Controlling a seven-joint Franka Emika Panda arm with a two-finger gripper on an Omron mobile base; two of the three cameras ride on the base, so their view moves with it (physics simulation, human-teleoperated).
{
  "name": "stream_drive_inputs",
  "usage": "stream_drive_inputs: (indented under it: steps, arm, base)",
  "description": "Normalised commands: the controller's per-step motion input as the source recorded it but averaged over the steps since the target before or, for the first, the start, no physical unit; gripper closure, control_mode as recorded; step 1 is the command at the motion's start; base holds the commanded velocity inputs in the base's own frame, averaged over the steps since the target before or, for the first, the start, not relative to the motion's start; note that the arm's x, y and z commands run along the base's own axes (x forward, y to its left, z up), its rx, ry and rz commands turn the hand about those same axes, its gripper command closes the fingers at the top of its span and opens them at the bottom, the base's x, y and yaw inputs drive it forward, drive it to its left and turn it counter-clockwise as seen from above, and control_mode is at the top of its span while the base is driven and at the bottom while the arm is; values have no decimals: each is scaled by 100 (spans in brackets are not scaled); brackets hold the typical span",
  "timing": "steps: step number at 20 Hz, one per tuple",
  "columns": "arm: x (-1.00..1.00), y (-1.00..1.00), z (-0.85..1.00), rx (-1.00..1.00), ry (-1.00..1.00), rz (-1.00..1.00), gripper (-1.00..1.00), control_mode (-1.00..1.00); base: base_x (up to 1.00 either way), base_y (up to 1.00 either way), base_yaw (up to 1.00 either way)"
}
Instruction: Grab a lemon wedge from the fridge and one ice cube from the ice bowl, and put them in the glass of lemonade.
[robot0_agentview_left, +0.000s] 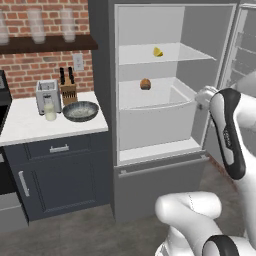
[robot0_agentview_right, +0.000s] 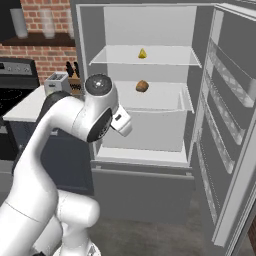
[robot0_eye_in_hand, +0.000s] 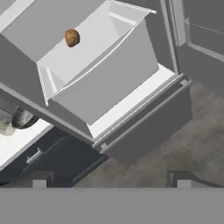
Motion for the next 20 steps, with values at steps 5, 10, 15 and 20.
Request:
stream_drive_inputs:
  steps: [5,10,15,20]
  arm:
    - [-58,1,59,-12,2,22,-100,-100]
    - [-75,20,1,-6,-2,21,-100,-100]
    - [-66,4,-1,2,-10,7,-100,-100]
    - [-27,32,1,-5,-1,0,-100,-100]
  base:
    - [0,0,0]
    - [0,0,0]
    - [0,0,0]
    - [0,0,0]
